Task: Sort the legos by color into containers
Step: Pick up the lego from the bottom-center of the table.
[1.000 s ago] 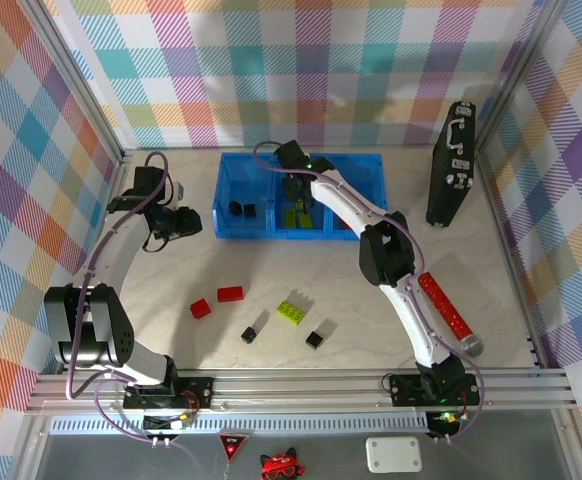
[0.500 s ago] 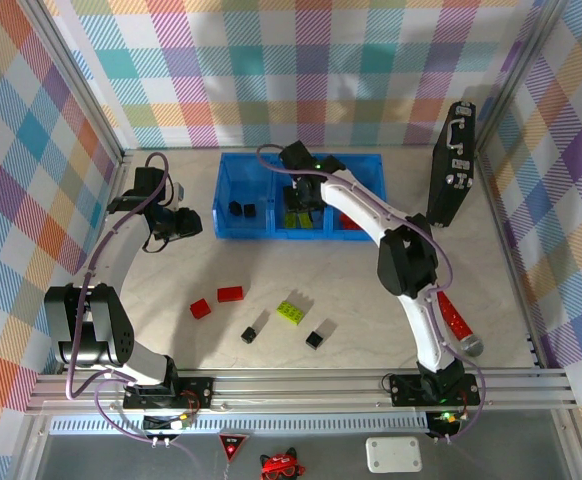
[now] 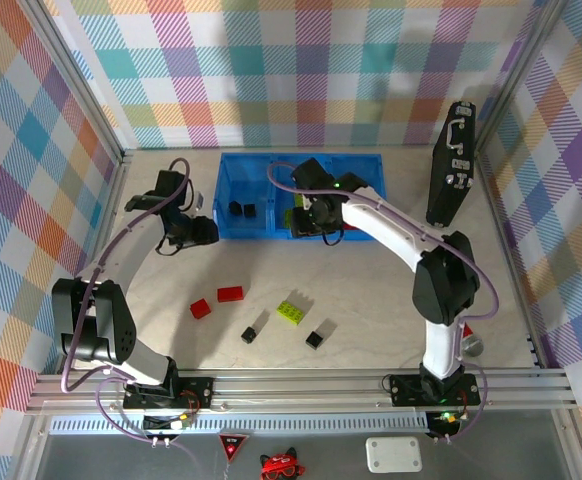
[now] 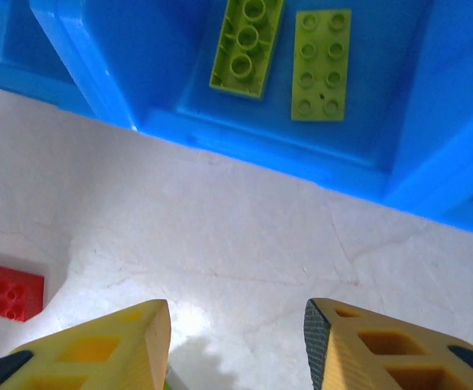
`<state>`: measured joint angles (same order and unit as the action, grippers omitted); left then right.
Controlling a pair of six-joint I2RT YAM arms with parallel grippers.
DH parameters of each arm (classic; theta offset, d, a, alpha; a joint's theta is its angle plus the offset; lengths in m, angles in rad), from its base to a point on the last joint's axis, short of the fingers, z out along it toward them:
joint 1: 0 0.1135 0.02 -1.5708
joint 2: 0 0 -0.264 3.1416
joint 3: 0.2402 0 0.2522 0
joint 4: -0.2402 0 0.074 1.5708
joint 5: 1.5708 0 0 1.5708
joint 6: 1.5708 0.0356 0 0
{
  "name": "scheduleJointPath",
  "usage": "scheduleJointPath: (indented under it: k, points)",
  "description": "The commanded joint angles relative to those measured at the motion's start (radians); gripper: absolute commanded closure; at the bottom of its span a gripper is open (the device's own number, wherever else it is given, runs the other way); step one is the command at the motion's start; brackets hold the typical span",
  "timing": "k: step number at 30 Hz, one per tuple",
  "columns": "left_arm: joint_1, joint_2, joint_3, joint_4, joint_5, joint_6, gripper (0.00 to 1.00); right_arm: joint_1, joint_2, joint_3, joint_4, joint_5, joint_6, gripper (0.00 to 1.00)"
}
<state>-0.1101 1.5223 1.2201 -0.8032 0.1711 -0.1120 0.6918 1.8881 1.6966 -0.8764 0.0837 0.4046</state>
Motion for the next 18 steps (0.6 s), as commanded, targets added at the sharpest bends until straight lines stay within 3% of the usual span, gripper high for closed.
scheduleJointPath:
  k: [1,18]
  points:
    - [-0.01,-0.028,0.001,-0.047,-0.014,-0.02,0.51,0.016,-0.058,-0.058,0.001,-0.042,0.033,0.51]
    - [-0.023,-0.064,-0.109,0.024,-0.039,0.001,0.5,0.251,-0.183,-0.331,-0.034,-0.022,0.204,0.49]
